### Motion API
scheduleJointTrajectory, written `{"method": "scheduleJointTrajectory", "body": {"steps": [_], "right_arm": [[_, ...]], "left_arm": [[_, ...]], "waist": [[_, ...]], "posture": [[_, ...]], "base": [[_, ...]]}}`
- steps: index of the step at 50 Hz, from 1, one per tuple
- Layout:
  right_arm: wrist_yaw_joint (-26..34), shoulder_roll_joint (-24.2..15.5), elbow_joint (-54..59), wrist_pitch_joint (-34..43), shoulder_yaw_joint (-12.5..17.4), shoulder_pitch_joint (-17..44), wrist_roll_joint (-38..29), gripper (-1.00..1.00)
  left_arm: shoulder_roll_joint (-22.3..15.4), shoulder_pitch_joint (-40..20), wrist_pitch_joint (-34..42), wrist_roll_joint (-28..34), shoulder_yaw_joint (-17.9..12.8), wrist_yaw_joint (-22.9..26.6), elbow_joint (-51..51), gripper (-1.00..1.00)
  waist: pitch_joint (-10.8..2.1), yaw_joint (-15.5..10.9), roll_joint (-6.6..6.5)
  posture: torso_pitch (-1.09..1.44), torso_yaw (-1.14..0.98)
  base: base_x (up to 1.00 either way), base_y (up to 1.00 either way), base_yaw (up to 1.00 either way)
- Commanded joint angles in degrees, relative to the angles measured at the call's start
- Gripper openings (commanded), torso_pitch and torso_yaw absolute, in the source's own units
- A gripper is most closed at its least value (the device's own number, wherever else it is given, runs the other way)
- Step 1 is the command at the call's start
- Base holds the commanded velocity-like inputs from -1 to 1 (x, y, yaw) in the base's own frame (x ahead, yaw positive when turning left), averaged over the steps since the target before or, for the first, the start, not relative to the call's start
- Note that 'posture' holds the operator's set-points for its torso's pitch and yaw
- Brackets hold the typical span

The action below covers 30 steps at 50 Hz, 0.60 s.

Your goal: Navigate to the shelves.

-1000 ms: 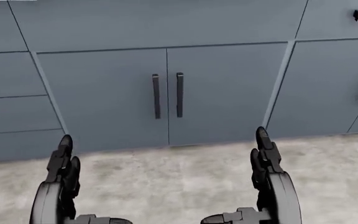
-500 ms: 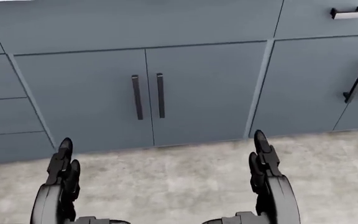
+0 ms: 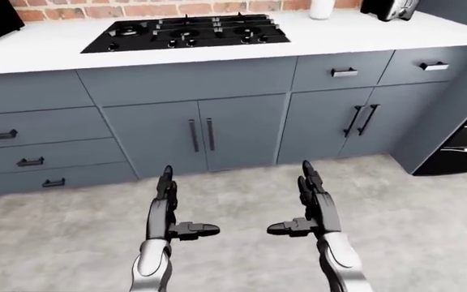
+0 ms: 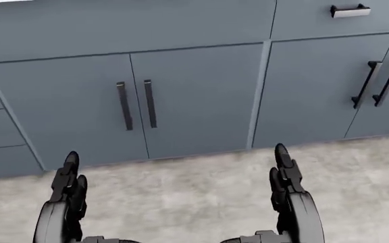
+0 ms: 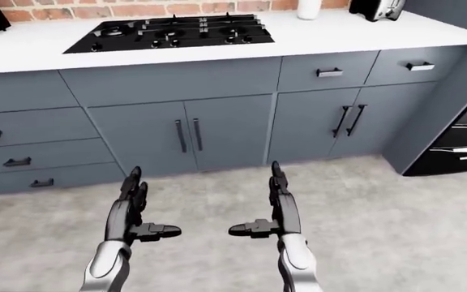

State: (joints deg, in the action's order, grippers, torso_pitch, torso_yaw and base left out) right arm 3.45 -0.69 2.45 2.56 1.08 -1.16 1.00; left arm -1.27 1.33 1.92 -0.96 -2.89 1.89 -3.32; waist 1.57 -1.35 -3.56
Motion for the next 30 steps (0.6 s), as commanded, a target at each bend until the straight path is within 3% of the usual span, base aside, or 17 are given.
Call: {"method": "scheduleJointTrajectory", "body": {"steps": [1, 3, 6, 7, 9, 10, 11, 12, 19, 21, 23, 24, 26, 28, 30], "right_arm": [[-0.26, -0.44, -3.22, -2.11, 0.84, 1.25, 0.0, 1.0], [-0.23, -0.43, -3.24, -2.16, 0.79, 1.21, -0.06, 1.0], [-0.22, -0.41, -3.37, -2.16, 0.74, 1.11, -0.12, 1.0], [-0.2, -0.41, -3.31, -2.2, 0.74, 1.12, -0.12, 1.0], [-0.15, -0.42, -3.37, -2.17, 0.74, 1.11, -0.12, 1.0], [-0.1, -0.45, -3.05, -2.36, 0.78, 1.23, -0.12, 1.0], [-0.09, -0.44, -3.14, -2.32, 0.77, 1.17, -0.12, 1.0], [-0.08, -0.44, -3.18, -2.29, 0.76, 1.16, -0.13, 1.0], [-0.19, -0.33, -3.87, -1.76, 0.78, 0.91, -0.04, 1.0], [-0.22, -0.34, -4.0, -1.57, 0.84, 0.95, 0.02, 1.0], [-0.25, -0.37, -3.77, -1.63, 0.94, 1.09, 0.1, 1.0], [-0.25, -0.37, -3.66, -1.68, 0.96, 1.14, 0.11, 1.0], [-0.27, -0.39, -3.44, -1.8, 1.0, 1.22, 0.14, 1.0], [-0.27, -0.4, -3.39, -1.8, 1.0, 1.28, 0.13, 1.0], [-0.22, -0.43, -3.03, -2.06, 0.99, 1.4, 0.12, 1.0]], "left_arm": [[0.18, -1.47, -2.02, -0.13, 0.69, 0.27, 3.04, 1.0], [0.18, -1.47, -2.02, -0.13, 0.69, 0.27, 3.04, 1.0], [0.18, -1.47, -2.02, -0.13, 0.69, 0.27, 3.04, 1.0], [0.18, -1.47, -2.02, -0.13, 0.69, 0.27, 3.04, 1.0], [0.18, -1.47, -2.02, -0.13, 0.69, 0.27, 3.04, 1.0], [0.18, -1.47, -2.02, -0.13, 0.69, 0.27, 3.04, 1.0], [0.18, -1.47, -2.02, -0.13, 0.69, 0.27, 3.04, 1.0], [0.18, -1.47, -2.02, -0.13, 0.69, 0.27, 3.04, 1.0], [0.18, -1.47, -2.02, -0.13, 0.69, 0.27, 3.04, 1.0], [0.18, -1.47, -2.02, -0.13, 0.69, 0.27, 3.04, 1.0], [0.18, -1.47, -2.02, -0.13, 0.69, 0.27, 3.04, 1.0], [0.18, -1.47, -2.02, -0.13, 0.69, 0.27, 3.04, 1.0], [0.18, -1.47, -2.02, -0.13, 0.69, 0.27, 3.04, 1.0], [0.18, -1.47, -2.02, -0.13, 0.69, 0.27, 3.04, 1.0], [0.18, -1.47, -2.02, -0.13, 0.69, 0.27, 3.04, 1.0]], "waist": [[-1.11, 0.35, 0.04], [-0.92, 0.27, 1.01], [-0.58, 0.17, 3.51], [-0.75, 0.2, 4.89], [-1.98, 0.82, 9.68], [-1.02, 1.12, 6.01], [-0.99, 0.98, 6.87], [-0.99, 1.36, 6.49], [0.12, 0.73, 2.4], [0.16, 0.68, 0.87], [-0.68, 0.56, -1.92], [-0.34, 0.05, 0.46], [-0.46, 0.26, -0.29], [-1.12, 0.23, 0.04], [-0.95, 0.23, 1.01]], "posture": [[0.0, 0.0], [0.0, 0.0], [0.0, 0.0], [0.0, 0.0], [0.0, 0.0], [0.0, 0.0], [0.0, 0.0], [0.0, 0.0], [0.0, 0.0], [0.0, 0.0], [0.0, 0.0], [0.0, 0.0], [0.0, 0.0], [0.0, 0.0], [0.0, 0.0]], "base": [[0.0, -0.29, 0.0], [0.0, -0.28, 0.0], [0.0, -0.28, 0.0], [0.0, -0.27, 0.0], [0.0, -0.28, 0.0], [0.0, -0.28, 0.0], [0.0, -0.28, 0.0], [0.0, -0.27, 0.0], [0.0, -0.28, 0.0], [0.0, -0.28, 0.0], [0.0, -0.27, 0.0], [0.0, -0.28, 0.0], [0.0, -0.28, 0.0], [0.0, -0.27, 0.0], [0.0, -0.28, 0.0]]}}
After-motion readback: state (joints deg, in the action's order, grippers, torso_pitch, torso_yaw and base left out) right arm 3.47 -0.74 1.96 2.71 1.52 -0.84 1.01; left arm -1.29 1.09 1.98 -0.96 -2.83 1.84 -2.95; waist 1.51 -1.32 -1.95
